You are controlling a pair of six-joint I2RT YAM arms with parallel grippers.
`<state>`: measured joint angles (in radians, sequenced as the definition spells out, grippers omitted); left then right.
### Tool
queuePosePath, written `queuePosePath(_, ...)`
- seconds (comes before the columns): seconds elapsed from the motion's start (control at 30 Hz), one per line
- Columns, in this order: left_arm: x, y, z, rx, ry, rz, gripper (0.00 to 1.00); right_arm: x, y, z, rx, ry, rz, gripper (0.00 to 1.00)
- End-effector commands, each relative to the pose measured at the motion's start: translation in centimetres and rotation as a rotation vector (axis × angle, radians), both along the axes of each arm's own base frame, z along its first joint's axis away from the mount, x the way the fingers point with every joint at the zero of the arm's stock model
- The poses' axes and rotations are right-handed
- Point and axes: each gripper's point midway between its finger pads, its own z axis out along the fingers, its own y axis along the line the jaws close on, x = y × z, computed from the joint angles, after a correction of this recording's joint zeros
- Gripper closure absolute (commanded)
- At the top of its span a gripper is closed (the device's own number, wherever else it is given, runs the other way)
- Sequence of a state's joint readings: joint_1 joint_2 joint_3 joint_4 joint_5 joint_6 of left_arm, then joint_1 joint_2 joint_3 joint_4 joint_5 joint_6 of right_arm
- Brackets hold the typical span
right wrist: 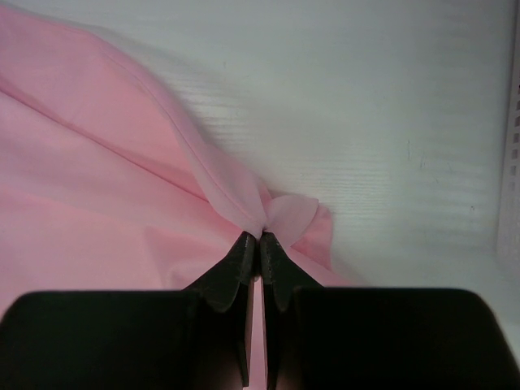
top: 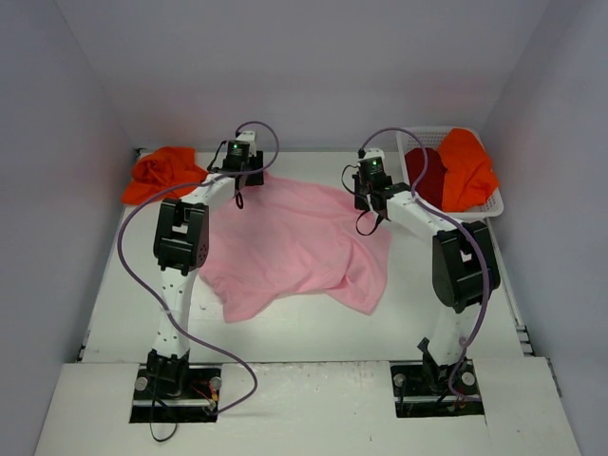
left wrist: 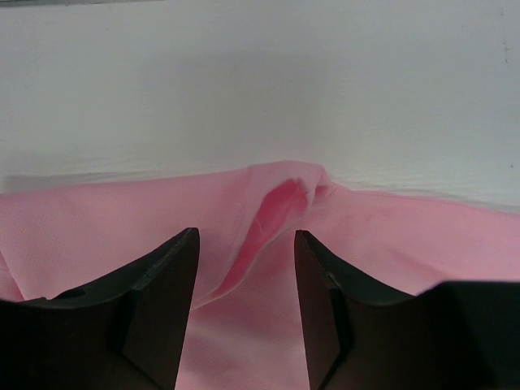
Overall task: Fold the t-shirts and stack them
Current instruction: Fold the tshirt
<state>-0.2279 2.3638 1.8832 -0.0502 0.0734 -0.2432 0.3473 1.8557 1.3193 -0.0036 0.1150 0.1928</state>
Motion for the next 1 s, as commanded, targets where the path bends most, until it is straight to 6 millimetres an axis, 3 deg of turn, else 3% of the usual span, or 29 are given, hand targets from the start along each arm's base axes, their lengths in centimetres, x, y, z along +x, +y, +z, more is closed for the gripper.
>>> queuePosePath(0.0,1.7,-0.3,5.5,-0.039,-0.136,0.003,0.55,1.1,0.0,1.1,0.022,-0.051,-0.014,1.00)
queuePosePath(0.1,1.7,-0.3,5.4,-0.036,-0.135,0.005,0.59,1.2,0.0,1.0,0.017,-0.050,-0.015,1.00)
queuePosePath(0.23,1.8,-0.3,5.6,-0.039,-0.142,0.002,0.87,1.1,0.0,0.7,0.021,-0.042,-0.014,1.00)
queuePosePath(0.43,1.7,-0.2,5.4,-0.028,-0.139,0.005,1.00,1.0,-0.1,0.7,0.016,-0.044,-0.016,1.00)
queuePosePath(0.67,1.8,-0.1,6.4,-0.024,-0.155,0.012,1.00,1.1,-0.1,0.8,0.016,-0.047,-0.015,1.00)
queuePosePath(0.83,1.8,0.3,9.3,-0.015,-0.204,0.023,1.00,1.1,-0.1,1.4,0.022,-0.059,-0.016,1.00)
queuePosePath(0.97,1.8,0.5,13.0,-0.030,-0.259,0.029,1.00,1.2,0.0,2.7,0.026,-0.080,-0.015,1.00)
